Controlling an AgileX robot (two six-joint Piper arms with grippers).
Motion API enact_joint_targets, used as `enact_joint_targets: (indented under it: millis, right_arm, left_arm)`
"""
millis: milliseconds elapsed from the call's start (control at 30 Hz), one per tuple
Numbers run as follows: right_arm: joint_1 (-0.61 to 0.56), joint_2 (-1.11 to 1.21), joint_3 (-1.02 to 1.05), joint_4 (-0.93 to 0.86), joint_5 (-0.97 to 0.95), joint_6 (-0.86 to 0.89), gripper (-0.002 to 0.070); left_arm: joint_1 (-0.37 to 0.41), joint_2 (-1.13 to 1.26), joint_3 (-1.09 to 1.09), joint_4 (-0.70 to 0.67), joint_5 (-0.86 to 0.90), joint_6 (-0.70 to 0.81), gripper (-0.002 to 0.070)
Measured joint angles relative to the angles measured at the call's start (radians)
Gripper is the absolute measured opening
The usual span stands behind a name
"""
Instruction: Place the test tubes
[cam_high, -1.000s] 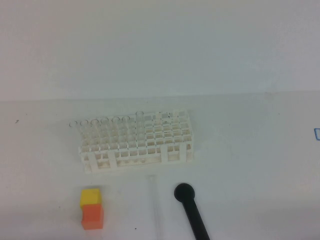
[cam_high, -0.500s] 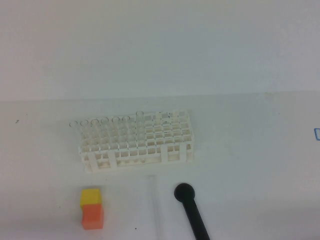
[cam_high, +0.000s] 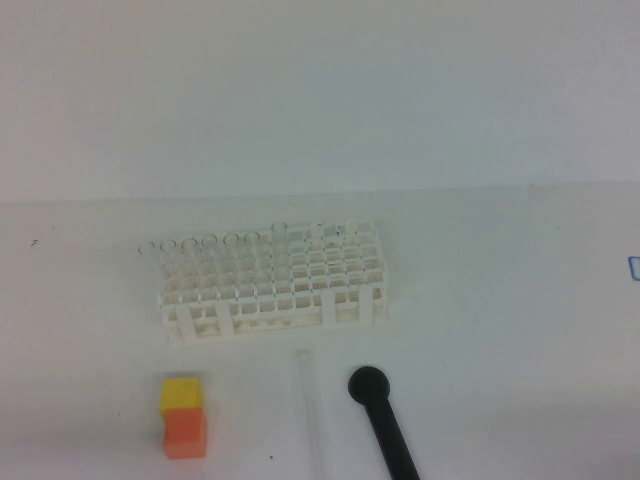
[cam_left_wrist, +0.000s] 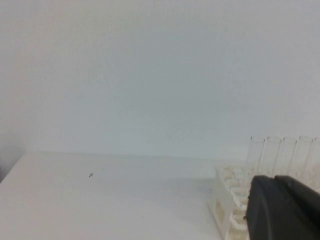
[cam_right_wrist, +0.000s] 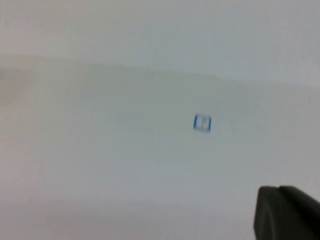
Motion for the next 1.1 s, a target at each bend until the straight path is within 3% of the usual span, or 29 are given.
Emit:
enact_joint_targets:
  millis: [233, 400, 533, 667, 867, 1100]
  right_arm:
    - [0.000, 0.000, 0.000, 0.000, -0.248, 0.000, -0.0001]
    - [0.000, 0.000, 0.000, 0.000, -0.299, 0.000, -0.0001]
    - [0.000, 0.000, 0.000, 0.000, -0.379, 0.000, -0.0001]
    - [0.000, 0.000, 0.000, 0.005, -0.449, 0.002, -0.0001]
    - [0.000, 0.000, -0.122, 0.005, -0.315, 0.003, -0.0001]
    - [0.000, 0.032, -0.368, 0.030, -0.069, 0.004, -0.0001]
  left_arm:
    - [0.000, 0.000, 0.000, -0.043, -0.058, -0.059, -0.0001]
    - [0.000, 0.000, 0.000, -0.064, -0.057, -0.086, -0.0001]
    - [0.000, 0.000, -0.001, -0.060, -0.159, -0.128, -0.0001]
    - [0.000, 0.000, -0.121, -0.034, -0.119, -0.147, -0.0001]
    - [0.000, 0.080, -0.411, -0.034, 0.163, -0.121, -0.0001]
    - [0.000, 0.214, -0.519, -0.043, 0.290, -0.164, -0.0001]
